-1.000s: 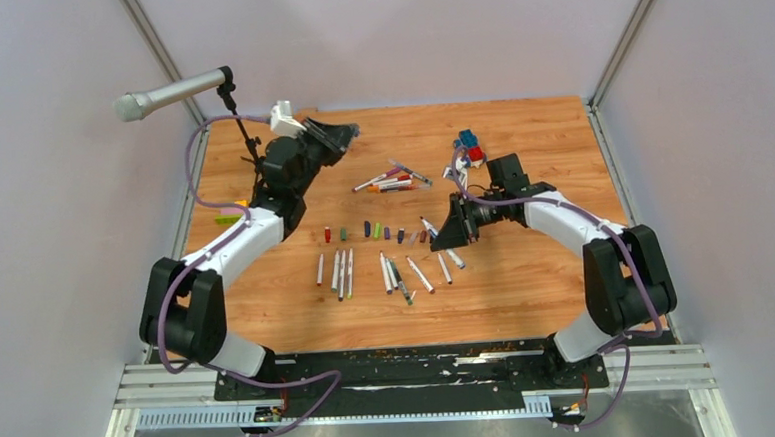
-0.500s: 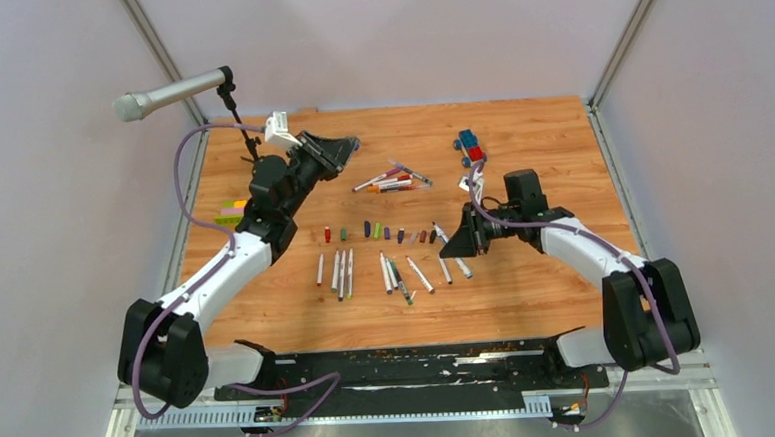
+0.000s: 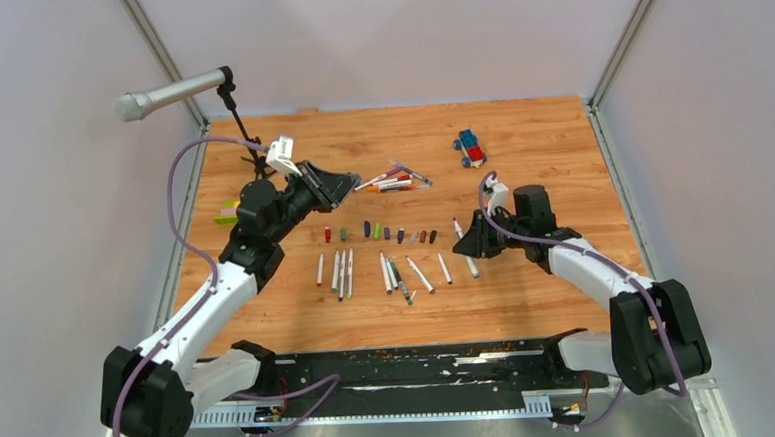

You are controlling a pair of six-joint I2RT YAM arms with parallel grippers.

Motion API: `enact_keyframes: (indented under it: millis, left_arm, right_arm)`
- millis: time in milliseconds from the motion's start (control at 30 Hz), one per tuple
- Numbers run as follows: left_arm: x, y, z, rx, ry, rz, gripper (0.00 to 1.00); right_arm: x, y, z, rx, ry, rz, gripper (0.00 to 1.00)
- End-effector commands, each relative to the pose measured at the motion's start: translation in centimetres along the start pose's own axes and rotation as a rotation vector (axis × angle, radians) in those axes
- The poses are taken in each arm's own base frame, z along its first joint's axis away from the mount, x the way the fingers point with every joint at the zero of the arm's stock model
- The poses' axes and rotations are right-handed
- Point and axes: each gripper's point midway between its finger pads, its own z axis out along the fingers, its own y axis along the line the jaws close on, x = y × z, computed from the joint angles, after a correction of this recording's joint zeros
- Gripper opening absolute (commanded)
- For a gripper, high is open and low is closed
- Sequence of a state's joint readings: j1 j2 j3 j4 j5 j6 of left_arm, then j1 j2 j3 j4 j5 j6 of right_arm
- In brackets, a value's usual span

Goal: Open the pen caps
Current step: Place the pen at the center of the board.

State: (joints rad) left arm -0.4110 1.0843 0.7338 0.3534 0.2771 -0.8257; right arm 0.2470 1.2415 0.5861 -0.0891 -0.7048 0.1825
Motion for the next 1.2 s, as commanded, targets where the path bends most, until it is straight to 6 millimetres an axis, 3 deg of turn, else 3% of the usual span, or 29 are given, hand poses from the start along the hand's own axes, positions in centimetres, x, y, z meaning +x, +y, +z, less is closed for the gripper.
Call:
enact_keyframes:
  millis: [0, 300, 667, 833, 1167]
  left_arm:
    - [0.9, -0.4, -2.1, 0.015, 0.035, 0.078, 0.00]
    - [3.7, 1.1, -4.3, -0.005, 0.078, 0.053, 0.00]
    - [4.3, 1.0, -4.8, 0.016, 0.078, 0.037, 0.00]
    - [4.7, 1.1, -4.7, 0.026, 0.084, 0.022, 0.00]
    - [4.8, 1.0, -4.5, 0.034, 0.092, 0.017, 0.00]
  right_arm:
    - [-0.2, -3.2, 0.7, 0.144, -0.010, 0.047, 0.00]
    - [2.4, -4.3, 1.6, 0.174, 0.064, 0.126, 0.02]
    - [5.1, -5.7, 2.2, 0.216, 0.134, 0.202, 0.00]
    - [5.5, -5.9, 2.4, 0.222, 0.154, 0.210, 0.09]
    - [5.5, -6.3, 2.4, 0.244, 0.162, 0.205, 0.17]
